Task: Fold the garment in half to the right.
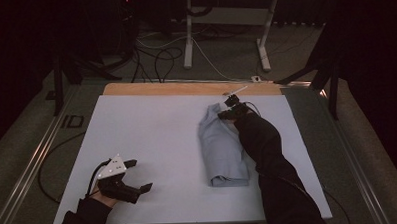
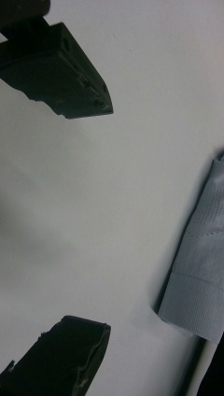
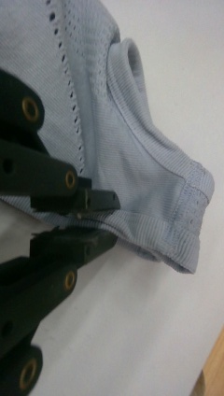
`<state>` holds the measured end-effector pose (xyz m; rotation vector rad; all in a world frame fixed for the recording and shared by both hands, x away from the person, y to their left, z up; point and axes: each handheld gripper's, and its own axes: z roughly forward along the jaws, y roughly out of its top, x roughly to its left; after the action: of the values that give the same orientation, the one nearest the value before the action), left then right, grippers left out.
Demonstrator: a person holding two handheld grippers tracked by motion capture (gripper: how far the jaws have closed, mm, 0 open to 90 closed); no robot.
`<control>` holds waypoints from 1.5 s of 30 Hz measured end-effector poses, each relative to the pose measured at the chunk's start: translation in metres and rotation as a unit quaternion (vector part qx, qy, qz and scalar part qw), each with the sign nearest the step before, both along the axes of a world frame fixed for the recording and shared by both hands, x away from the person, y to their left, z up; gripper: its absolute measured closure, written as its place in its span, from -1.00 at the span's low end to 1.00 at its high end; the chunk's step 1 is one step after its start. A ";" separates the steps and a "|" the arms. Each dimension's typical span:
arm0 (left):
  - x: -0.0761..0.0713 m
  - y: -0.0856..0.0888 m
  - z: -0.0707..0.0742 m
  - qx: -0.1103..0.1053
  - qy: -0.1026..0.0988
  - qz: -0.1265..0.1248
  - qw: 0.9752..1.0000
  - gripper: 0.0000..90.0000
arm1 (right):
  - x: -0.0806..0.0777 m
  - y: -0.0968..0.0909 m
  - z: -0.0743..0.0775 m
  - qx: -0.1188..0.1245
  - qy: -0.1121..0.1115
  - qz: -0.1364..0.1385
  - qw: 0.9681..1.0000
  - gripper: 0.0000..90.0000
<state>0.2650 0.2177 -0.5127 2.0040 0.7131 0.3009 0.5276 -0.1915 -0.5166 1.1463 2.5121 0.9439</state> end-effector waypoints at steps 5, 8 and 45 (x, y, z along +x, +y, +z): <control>0.001 0.000 0.000 0.002 0.000 -0.001 1.000 -0.99 | -0.002 -0.002 0.008 0.009 -0.006 -0.006 1.000 0.23; 0.001 0.000 0.000 0.001 0.000 -0.002 1.000 -0.99 | -0.006 -0.004 0.016 0.015 -0.009 -0.007 1.000 -0.01; -0.001 -0.001 0.001 0.007 -0.005 -0.016 1.000 -0.99 | -0.161 -0.018 0.068 0.118 -0.047 0.126 0.984 -0.52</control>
<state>0.2640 0.2172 -0.5115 2.0249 0.6741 0.2973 0.3662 -0.2093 -0.4488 0.8301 2.5602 1.3585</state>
